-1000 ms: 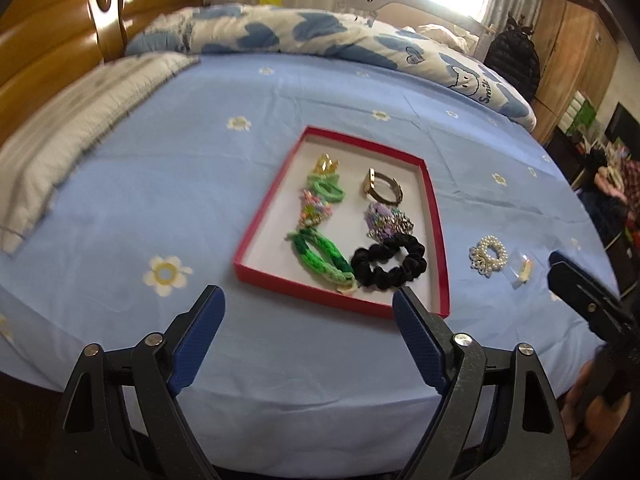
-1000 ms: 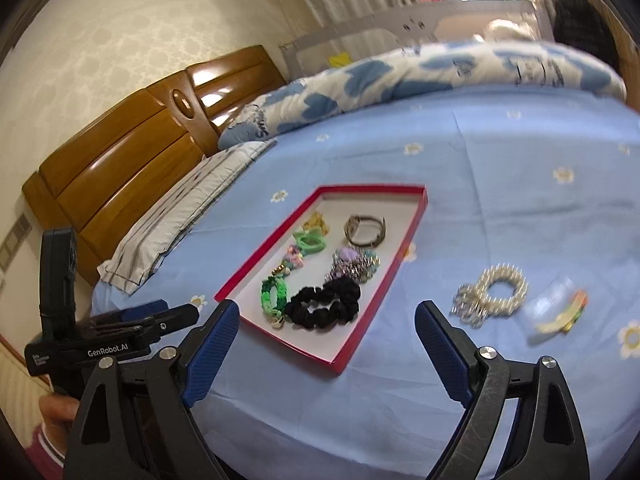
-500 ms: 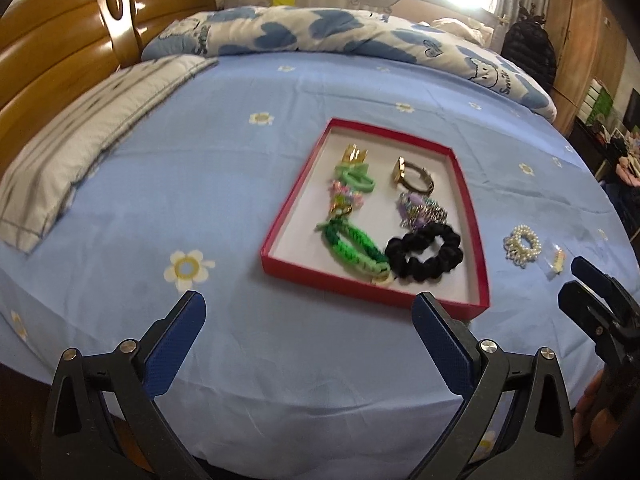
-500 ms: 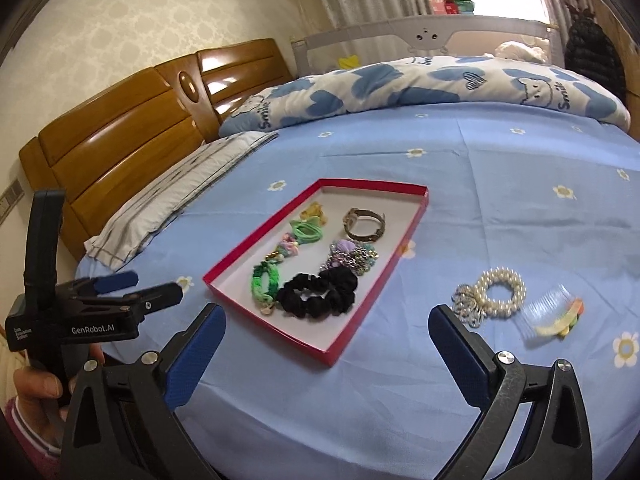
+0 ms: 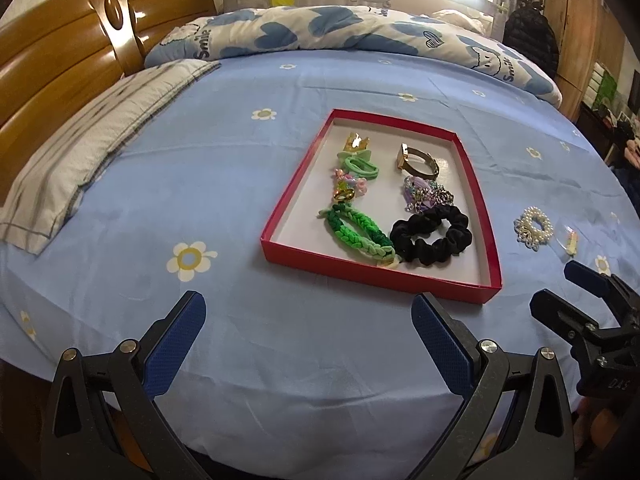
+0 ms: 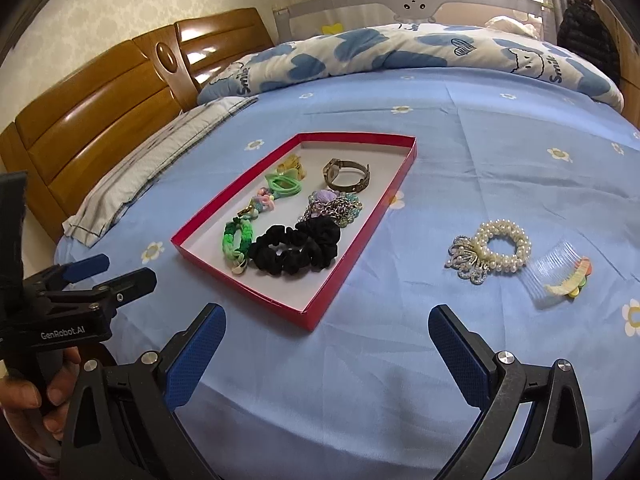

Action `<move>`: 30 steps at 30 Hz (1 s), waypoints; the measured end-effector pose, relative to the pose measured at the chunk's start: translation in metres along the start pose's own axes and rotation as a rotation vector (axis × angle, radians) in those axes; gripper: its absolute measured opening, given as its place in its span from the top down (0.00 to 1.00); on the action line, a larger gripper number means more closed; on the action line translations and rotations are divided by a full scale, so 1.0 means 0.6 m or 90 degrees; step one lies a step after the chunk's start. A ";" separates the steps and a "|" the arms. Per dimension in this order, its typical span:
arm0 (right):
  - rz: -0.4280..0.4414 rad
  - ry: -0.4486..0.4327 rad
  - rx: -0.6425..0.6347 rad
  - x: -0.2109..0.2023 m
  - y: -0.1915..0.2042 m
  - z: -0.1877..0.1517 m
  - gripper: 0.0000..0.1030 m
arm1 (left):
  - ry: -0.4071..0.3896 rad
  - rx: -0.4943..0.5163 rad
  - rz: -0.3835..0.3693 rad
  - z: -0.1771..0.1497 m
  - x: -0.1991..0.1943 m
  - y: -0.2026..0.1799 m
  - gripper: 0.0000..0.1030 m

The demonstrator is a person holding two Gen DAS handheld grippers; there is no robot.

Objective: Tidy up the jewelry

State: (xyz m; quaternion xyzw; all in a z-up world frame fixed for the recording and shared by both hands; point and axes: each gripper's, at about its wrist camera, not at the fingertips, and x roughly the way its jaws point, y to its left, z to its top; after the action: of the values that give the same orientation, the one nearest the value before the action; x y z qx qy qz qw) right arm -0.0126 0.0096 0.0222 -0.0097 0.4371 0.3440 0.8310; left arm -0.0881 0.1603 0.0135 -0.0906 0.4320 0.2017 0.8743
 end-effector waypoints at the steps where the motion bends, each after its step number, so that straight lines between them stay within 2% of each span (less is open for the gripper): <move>1: -0.001 0.000 0.000 -0.002 0.002 0.001 0.01 | -0.001 0.001 0.002 0.001 -0.003 0.000 0.00; 10: -0.011 -0.009 -0.017 -0.035 0.026 0.025 0.01 | -0.019 0.031 0.029 0.013 -0.030 -0.017 0.00; 30: -0.023 -0.017 -0.012 -0.048 0.031 0.032 0.01 | -0.036 0.035 0.034 0.015 -0.045 -0.022 0.00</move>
State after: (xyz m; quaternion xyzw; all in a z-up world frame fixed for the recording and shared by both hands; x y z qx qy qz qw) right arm -0.0204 0.0135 0.0604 -0.0209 0.4220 0.3333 0.8428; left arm -0.0906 0.1442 0.0403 -0.0490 0.4149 0.2155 0.8826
